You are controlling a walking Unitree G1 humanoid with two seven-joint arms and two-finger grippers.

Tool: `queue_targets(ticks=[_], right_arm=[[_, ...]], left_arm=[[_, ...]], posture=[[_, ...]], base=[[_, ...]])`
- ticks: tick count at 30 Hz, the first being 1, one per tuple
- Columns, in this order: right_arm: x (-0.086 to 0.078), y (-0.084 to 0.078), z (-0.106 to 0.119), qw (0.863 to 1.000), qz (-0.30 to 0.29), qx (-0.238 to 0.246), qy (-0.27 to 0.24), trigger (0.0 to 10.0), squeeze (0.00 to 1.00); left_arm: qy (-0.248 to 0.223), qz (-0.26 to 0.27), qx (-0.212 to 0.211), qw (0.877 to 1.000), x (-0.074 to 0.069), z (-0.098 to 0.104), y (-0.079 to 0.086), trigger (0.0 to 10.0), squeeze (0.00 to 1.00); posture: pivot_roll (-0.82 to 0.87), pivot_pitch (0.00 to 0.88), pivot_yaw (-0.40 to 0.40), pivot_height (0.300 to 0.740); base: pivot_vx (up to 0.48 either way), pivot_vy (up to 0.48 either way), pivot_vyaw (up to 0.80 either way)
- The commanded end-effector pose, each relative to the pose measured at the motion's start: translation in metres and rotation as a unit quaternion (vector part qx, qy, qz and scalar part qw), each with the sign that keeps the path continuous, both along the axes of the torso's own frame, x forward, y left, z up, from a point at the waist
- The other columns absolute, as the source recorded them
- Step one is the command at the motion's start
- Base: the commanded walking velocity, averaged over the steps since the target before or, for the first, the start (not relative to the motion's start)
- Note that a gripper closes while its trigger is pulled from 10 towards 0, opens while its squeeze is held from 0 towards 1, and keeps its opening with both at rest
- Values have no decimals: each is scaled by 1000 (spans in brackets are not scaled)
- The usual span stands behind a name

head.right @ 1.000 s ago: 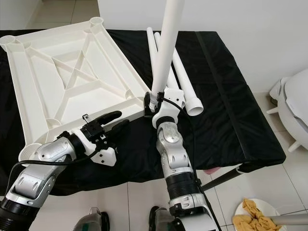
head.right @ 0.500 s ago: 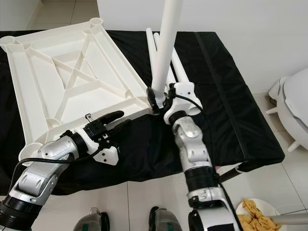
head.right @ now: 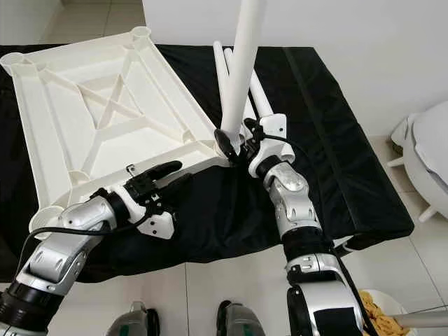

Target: Building children table

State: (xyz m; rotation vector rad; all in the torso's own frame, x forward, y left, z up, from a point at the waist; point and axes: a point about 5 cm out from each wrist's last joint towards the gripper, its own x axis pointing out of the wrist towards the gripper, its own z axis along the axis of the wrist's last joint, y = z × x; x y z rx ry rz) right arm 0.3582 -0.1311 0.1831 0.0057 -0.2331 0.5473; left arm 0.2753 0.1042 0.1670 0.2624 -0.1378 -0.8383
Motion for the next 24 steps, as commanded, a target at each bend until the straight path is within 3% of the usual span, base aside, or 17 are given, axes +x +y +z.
queue_targets(ticks=[1, 2, 3, 4, 5, 6, 11, 12, 16, 24], right_arm=[[0, -2, -2, 1000, 5, 4, 1, 10000, 0], [0, -2, -2, 1000, 5, 4, 1, 10000, 0], [0, -3, 0, 1000, 8, 5, -4, 10000, 0], [0, -3, 0, 1000, 8, 5, -4, 10000, 0], [0, -3, 0, 1000, 9, 6, -6, 10000, 0], [0, -4, 0, 1000, 10, 6, -7, 10000, 0], [-1, -7, 1, 1000, 12, 10, -13, 10000, 0], [-1, -7, 2, 1000, 12, 10, -16, 10000, 0], [-3, -10, 3, 1000, 14, 10, -19, 10000, 0], [-12, -20, 8, 999, 11, 18, -34, 10000, 0]], left_arm=[[15, -36, 16, 999, -2, -5, -5, 10000, 0], [15, -36, 16, 999, -2, -5, -5, 10000, 0], [23, -43, 17, 999, -1, -6, -5, 10000, 298], [23, -43, 17, 999, -1, -6, -5, 10000, 298], [25, -43, 20, 999, 0, -6, -5, 10000, 976], [30, -44, 21, 998, 1, -7, -5, 10000, 1000], [27, -40, 48, 998, 7, -9, -6, 10000, 1000], [32, -37, 54, 997, 10, -10, -6, 10000, 0], [43, -36, 69, 996, 14, -14, -6, 10000, 0], [83, 1, 146, 986, 31, -29, -6, 10000, 0]], posture=[[31, 105, -38, 740], [31, 105, -38, 740], [29, 110, -34, 740], [29, 110, -34, 740], [28, 110, -32, 740], [26, 111, -30, 740], [20, 115, -23, 740], [17, 116, -20, 740], [11, 118, -14, 740], [-16, 124, 8, 740]], base=[[0, 0, 0], [0, 0, 0], [0, 0, 0], [0, 0, 0], [0, 0, 0], [0, 0, 0], [0, 0, 0], [0, 0, 0], [0, 0, 0], [0, 0, 0]])
